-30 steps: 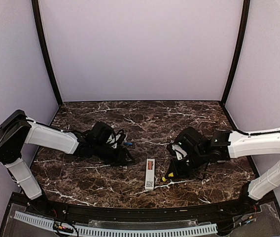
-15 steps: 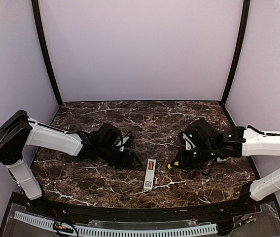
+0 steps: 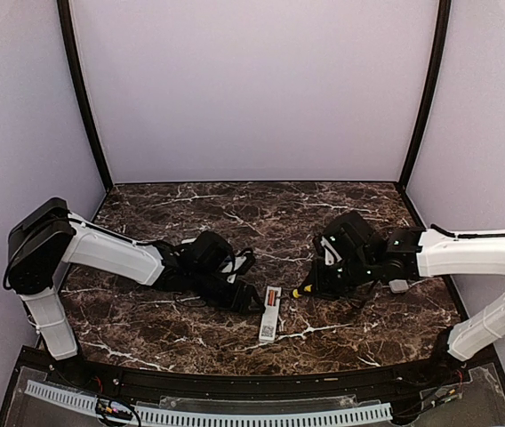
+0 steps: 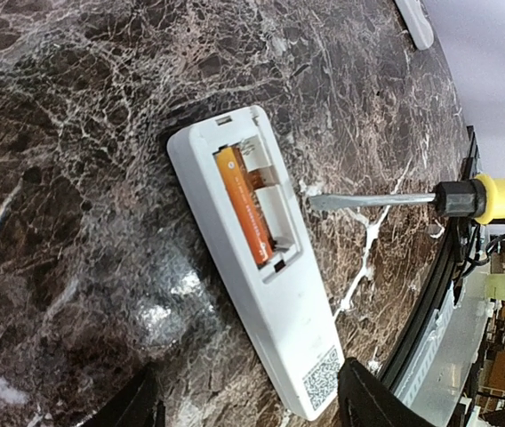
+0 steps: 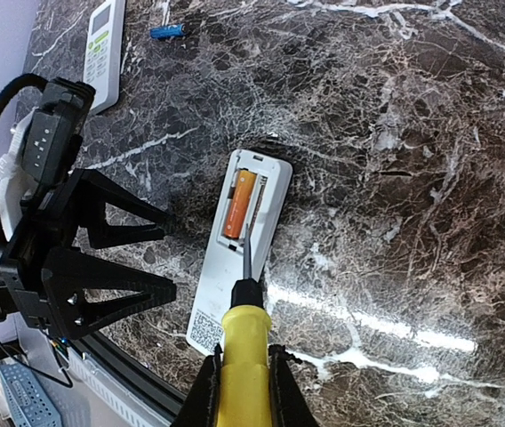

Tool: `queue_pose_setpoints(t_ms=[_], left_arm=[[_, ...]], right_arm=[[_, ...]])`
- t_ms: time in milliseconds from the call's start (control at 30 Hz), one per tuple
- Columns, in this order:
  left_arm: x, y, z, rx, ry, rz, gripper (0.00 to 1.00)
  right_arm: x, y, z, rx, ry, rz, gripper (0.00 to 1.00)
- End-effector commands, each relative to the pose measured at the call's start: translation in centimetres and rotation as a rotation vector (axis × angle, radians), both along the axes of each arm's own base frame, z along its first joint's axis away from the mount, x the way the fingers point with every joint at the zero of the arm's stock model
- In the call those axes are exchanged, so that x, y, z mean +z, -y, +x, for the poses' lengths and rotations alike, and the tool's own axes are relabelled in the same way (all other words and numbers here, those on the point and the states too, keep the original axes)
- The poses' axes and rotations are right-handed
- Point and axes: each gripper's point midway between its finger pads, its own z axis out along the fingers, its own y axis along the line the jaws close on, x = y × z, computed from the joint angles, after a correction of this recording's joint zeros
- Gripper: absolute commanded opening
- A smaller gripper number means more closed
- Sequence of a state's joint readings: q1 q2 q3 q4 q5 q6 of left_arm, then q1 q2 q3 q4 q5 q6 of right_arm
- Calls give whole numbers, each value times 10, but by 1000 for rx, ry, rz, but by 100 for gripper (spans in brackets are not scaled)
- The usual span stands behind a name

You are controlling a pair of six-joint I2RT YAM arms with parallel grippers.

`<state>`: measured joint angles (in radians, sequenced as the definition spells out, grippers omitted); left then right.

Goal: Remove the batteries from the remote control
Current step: Hold the remote control without the battery cover at the center of the board.

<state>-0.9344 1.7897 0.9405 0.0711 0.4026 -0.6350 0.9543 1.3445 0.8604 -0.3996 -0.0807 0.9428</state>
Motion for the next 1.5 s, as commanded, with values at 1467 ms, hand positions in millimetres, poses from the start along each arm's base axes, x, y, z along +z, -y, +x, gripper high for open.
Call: queue_pose_setpoints(t_ms=[1467], left_arm=[[-30,22,-9,-147,-13,17,27]], right_arm=[[-11,-18,23,-33,-27,79,0]])
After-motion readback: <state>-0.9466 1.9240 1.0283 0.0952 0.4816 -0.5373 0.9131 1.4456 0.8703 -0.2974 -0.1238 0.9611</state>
